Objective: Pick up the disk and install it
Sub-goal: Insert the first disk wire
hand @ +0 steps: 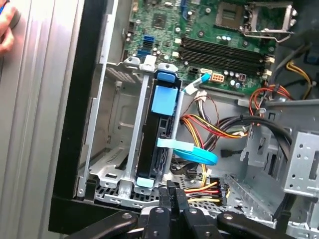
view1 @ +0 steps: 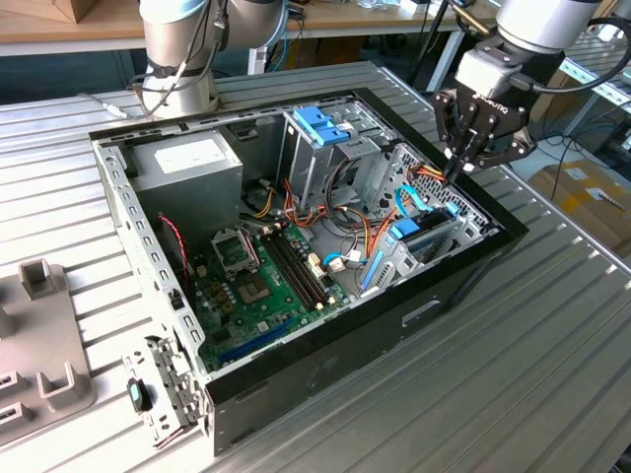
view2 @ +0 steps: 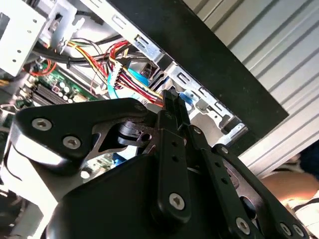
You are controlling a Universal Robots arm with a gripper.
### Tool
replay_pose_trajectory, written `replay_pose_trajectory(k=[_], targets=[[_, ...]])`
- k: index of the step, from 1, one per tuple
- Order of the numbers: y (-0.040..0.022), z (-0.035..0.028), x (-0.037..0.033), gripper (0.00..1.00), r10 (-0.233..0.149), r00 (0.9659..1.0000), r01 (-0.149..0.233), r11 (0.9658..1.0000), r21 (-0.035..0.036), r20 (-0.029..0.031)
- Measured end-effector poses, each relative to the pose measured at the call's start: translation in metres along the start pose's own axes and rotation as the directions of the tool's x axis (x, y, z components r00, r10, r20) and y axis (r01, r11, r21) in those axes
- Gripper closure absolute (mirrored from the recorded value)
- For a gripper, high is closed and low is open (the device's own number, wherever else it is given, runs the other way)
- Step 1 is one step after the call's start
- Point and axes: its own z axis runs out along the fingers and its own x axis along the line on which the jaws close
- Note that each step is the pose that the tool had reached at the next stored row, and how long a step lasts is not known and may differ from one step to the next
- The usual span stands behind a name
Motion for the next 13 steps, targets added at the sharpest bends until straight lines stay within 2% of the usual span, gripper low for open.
replay_pose_trajectory(k=[2, 6, 11, 12, 13], targets=[[0.0, 0.0001, 0.0, 0.84, 0.038, 0.9993, -0.038, 0.9993, -0.001, -0.002], [0.0, 0.0001, 0.0, 0.84, 0.114, 0.9935, -0.114, 0.9935, -0.0027, -0.0064], [0.0, 0.0003, 0.0, 0.84, 0.207, 0.9782, -0.207, 0.9783, -0.0044, -0.0121], [0.0, 0.0004, 0.0, 0.84, 0.24, 0.9706, -0.24, 0.9707, -0.0049, -0.014], [0.0, 0.0004, 0.0, 0.84, 0.262, 0.965, -0.262, 0.9651, -0.0052, -0.0154]])
